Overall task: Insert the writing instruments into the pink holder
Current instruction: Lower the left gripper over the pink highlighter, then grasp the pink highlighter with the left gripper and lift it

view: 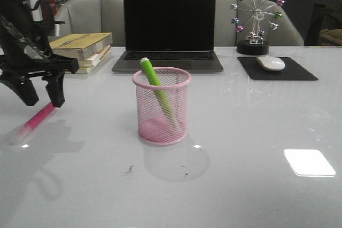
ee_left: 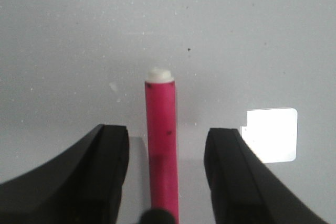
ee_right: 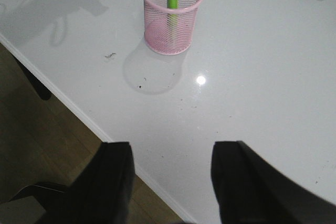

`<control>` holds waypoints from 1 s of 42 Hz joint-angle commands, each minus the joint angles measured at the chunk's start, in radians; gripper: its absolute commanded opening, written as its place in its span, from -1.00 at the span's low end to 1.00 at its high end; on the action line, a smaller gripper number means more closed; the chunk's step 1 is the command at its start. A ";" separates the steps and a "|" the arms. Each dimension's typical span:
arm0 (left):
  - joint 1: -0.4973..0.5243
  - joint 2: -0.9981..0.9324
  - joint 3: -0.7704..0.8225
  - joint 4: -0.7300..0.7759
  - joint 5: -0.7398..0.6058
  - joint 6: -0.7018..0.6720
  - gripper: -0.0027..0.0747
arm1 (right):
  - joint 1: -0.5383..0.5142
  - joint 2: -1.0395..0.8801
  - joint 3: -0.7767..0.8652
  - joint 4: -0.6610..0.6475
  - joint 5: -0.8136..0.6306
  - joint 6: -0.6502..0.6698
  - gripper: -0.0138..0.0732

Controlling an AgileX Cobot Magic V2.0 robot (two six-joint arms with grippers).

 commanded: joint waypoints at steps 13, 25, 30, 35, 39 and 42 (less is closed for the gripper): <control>-0.003 0.017 -0.073 -0.013 -0.012 -0.015 0.06 | -0.005 -0.002 -0.027 -0.005 -0.070 -0.005 0.37; -0.003 0.023 -0.093 -0.014 0.012 -0.015 -0.21 | -0.005 -0.002 -0.027 -0.005 -0.070 -0.005 0.37; -0.003 0.023 -0.120 -0.014 0.035 -0.015 -0.53 | -0.005 -0.002 -0.027 -0.005 -0.070 -0.005 0.37; -0.003 0.010 -0.125 -0.011 0.048 -0.015 -0.69 | -0.005 -0.002 -0.027 -0.005 -0.070 -0.005 0.37; -0.003 -0.028 -0.115 -0.011 0.030 -0.015 -0.70 | -0.005 -0.002 -0.027 -0.005 -0.070 -0.005 0.37; -0.007 -0.089 -0.079 -0.011 -0.028 -0.012 -0.70 | -0.005 -0.002 -0.027 -0.005 -0.070 -0.005 0.37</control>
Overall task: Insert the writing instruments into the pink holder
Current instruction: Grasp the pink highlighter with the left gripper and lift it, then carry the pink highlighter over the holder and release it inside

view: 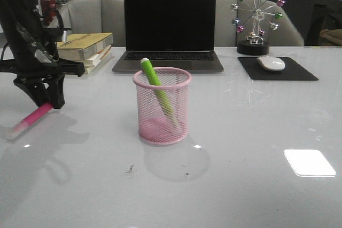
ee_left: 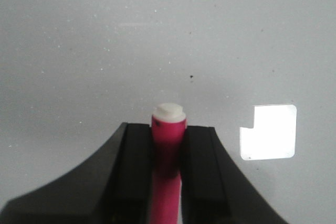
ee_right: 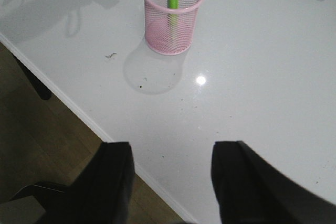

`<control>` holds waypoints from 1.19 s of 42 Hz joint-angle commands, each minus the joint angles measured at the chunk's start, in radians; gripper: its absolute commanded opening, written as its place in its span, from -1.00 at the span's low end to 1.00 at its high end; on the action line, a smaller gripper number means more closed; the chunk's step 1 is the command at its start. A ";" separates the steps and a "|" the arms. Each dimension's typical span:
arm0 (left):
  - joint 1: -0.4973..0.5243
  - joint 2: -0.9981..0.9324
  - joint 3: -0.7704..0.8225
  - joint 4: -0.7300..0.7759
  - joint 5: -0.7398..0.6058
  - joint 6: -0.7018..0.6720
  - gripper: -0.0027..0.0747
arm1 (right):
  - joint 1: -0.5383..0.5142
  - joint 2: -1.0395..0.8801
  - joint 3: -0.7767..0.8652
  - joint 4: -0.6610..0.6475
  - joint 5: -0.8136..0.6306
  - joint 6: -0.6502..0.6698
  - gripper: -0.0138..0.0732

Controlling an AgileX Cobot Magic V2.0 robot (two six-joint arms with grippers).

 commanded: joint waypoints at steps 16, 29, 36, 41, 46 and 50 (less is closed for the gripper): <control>-0.133 -0.678 0.505 -0.014 -0.697 0.048 -0.70 | -0.005 -0.002 -0.027 -0.005 -0.070 -0.005 0.37; -0.321 -1.069 0.969 -0.025 -1.378 0.043 -0.70 | -0.005 -0.002 -0.027 -0.005 -0.070 -0.005 0.37; -0.416 -1.029 0.983 -0.025 -1.528 0.043 -0.70 | -0.005 -0.002 -0.027 -0.005 -0.070 -0.005 0.37; -0.479 -0.920 0.973 -0.025 -1.685 0.043 -0.70 | -0.005 -0.002 -0.027 -0.005 -0.070 -0.005 0.37; -0.518 -0.783 0.936 -0.025 -1.813 0.036 -0.70 | -0.005 -0.002 -0.027 -0.005 -0.070 -0.005 0.37; -0.535 -0.697 0.889 -0.025 -1.817 0.036 -0.70 | -0.005 -0.002 -0.027 -0.005 -0.070 -0.005 0.37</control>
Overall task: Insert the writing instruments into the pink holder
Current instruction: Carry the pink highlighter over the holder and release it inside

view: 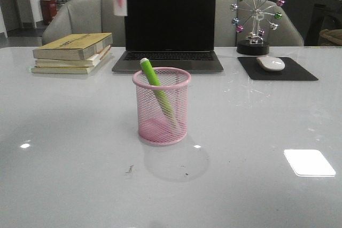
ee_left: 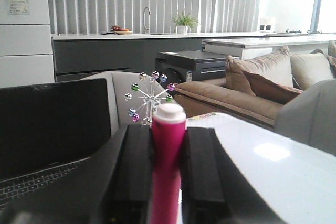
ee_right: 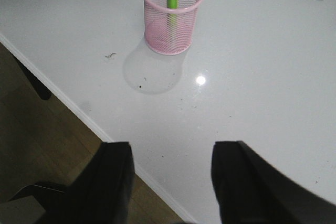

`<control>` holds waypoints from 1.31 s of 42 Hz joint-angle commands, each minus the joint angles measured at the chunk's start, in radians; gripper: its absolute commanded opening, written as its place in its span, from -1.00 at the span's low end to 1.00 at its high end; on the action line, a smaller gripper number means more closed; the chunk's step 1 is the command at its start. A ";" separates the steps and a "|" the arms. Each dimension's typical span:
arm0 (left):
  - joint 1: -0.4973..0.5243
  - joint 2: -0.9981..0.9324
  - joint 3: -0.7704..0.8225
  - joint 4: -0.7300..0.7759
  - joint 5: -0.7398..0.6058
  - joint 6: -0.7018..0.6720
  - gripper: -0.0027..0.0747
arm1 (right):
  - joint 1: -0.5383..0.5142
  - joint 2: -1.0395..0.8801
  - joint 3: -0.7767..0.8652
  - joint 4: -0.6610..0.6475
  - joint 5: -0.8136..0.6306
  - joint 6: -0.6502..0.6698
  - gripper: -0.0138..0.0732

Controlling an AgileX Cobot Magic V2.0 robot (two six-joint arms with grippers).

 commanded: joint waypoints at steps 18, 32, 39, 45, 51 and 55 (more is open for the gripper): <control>-0.048 0.295 -0.124 -0.007 -0.181 -0.062 -0.70 | -0.005 -0.002 -0.027 -0.005 -0.070 -0.005 0.37; -0.045 0.359 -0.124 -0.007 -0.184 -0.062 -0.46 | -0.005 -0.002 -0.027 -0.005 -0.070 -0.005 0.37; -0.045 0.353 -0.124 -0.007 -0.158 -0.062 0.08 | -0.005 -0.002 -0.027 -0.005 -0.070 -0.005 0.37; -0.044 0.308 -0.156 -0.007 -0.010 -0.060 0.12 | -0.005 -0.002 -0.027 -0.005 -0.070 -0.005 0.37; -0.044 0.211 -0.227 0.013 0.260 -0.023 0.12 | -0.005 -0.002 -0.027 -0.005 -0.070 -0.005 0.37; -0.044 0.131 -0.319 0.013 0.606 0.050 0.12 | -0.005 -0.002 -0.027 -0.005 -0.070 -0.005 0.37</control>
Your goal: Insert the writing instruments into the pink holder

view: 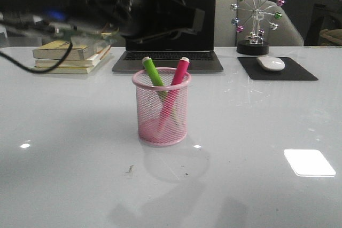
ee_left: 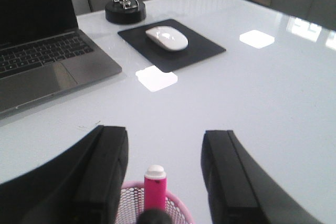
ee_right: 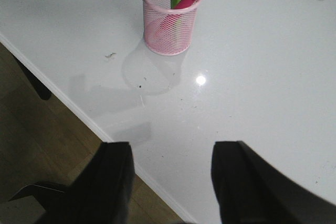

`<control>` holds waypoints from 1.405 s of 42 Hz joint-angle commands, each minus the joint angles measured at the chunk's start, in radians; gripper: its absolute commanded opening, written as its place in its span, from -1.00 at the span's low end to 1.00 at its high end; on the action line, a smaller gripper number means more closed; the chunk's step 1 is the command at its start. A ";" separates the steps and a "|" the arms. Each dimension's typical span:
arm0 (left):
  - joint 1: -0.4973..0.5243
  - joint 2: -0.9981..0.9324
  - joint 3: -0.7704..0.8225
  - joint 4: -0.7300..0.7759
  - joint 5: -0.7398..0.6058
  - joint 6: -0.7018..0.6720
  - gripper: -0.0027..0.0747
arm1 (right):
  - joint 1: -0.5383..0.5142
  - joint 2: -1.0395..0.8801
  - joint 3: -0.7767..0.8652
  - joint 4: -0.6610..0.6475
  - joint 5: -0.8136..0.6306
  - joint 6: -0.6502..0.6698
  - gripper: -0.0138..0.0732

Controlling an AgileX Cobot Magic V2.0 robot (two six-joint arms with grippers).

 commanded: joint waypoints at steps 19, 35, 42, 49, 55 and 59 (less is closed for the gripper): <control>-0.004 -0.509 -0.074 0.098 0.859 0.053 0.12 | -0.005 -0.002 -0.027 -0.005 -0.070 -0.005 0.37; -0.004 -0.894 0.256 0.089 1.005 -0.008 0.12 | -0.005 -0.002 -0.027 -0.005 -0.070 -0.005 0.37; -0.004 -1.031 0.336 0.089 1.029 -0.008 0.12 | -0.005 -0.002 -0.027 -0.005 -0.067 -0.005 0.37; -0.004 -1.082 0.353 0.113 1.033 -0.007 0.07 | -0.005 -0.002 -0.027 -0.005 -0.066 -0.005 0.35; -0.004 -1.084 0.353 0.132 1.033 -0.007 -0.24 | -0.005 -0.002 -0.027 -0.005 -0.066 -0.005 0.02; -0.004 -1.084 0.353 0.132 1.029 -0.007 -0.52 | -0.005 -0.002 -0.027 -0.005 -0.064 -0.005 -0.29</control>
